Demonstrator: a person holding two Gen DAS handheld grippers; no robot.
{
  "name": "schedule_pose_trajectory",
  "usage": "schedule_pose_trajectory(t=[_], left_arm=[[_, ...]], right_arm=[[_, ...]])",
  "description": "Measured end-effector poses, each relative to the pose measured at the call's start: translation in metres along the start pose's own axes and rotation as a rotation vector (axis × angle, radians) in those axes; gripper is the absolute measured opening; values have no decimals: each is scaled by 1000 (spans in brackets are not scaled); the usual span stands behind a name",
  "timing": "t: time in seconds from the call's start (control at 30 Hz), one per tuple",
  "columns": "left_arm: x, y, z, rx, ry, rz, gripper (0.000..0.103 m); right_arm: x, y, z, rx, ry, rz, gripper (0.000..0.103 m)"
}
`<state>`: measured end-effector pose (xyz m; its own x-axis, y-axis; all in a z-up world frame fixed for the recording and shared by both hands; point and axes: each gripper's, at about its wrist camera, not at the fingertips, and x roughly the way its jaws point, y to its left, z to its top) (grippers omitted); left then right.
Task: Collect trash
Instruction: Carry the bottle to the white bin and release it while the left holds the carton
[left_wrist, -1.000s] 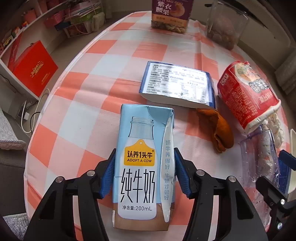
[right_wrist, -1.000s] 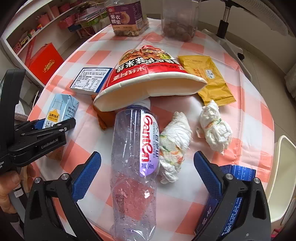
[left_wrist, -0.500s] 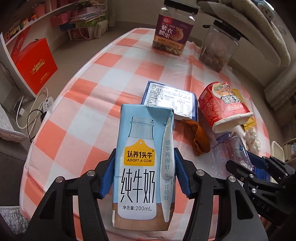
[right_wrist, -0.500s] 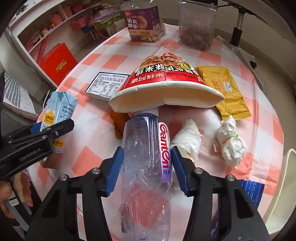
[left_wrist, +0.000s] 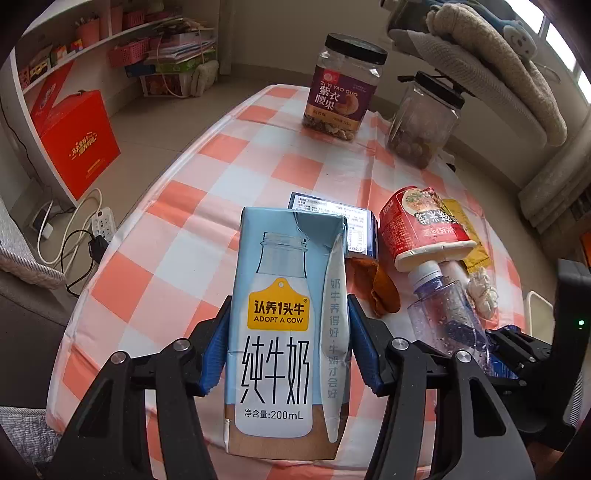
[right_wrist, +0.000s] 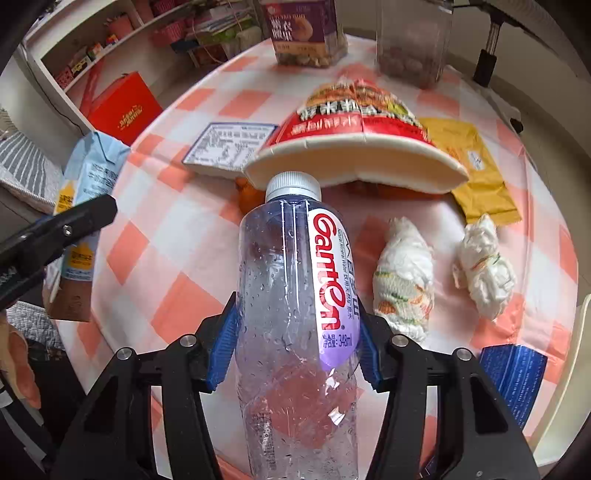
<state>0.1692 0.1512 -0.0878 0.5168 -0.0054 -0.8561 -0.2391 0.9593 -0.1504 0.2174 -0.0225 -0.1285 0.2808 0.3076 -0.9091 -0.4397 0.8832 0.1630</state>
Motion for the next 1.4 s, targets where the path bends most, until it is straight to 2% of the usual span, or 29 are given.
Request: schedule_pose_trajectory(t=[0.2, 0.37, 0.5, 0.83, 1.23, 1.4], left_arm=[[-14, -8, 5, 6, -55, -14, 57], [-24, -24, 7, 28, -93, -30, 57], [-33, -40, 8, 50, -124, -56, 57], [-49, -91, 3, 139, -182, -137, 57], [-52, -149, -16, 225, -195, -241, 57], [-54, -177, -23, 257, -176, -303, 57]], right_arm=[[-48, -4, 8, 26, -135, 44, 53], [-79, -18, 11, 49, -250, -1, 53], [-95, -36, 9, 90, -302, -30, 53], [-125, -78, -8, 176, -367, -94, 53], [-165, -139, -47, 298, -418, -181, 53], [-184, -168, -68, 368, -450, -231, 53]])
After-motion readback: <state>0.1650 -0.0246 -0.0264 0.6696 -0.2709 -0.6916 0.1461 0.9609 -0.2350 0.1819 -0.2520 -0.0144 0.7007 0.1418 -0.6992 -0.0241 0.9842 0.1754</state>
